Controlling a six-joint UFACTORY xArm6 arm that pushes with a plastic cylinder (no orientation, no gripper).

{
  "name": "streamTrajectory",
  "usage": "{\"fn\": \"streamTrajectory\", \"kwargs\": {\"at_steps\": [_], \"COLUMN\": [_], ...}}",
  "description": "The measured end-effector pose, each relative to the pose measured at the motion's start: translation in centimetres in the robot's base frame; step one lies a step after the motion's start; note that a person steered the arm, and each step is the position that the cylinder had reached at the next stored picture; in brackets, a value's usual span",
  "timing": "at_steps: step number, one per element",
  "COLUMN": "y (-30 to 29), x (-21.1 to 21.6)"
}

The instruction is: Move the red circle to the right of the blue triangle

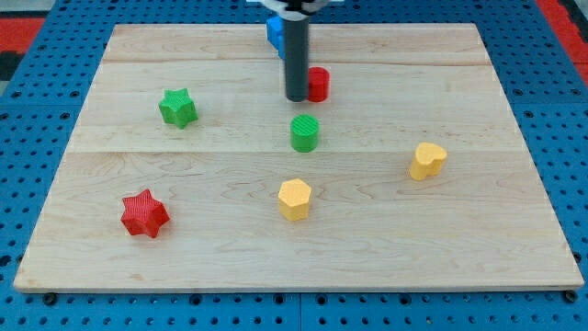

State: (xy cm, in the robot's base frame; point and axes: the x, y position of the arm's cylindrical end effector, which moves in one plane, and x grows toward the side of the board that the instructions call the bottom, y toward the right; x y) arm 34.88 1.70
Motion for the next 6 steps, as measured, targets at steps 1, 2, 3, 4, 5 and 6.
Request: {"fn": "streamTrajectory", "kwargs": {"at_steps": [1, 2, 3, 4, 5, 6], "y": [2.6, 3.3, 4.5, 4.9, 4.8, 5.5], "x": [0.0, -1.4, -3.9, -6.1, -8.3, -9.4]}}
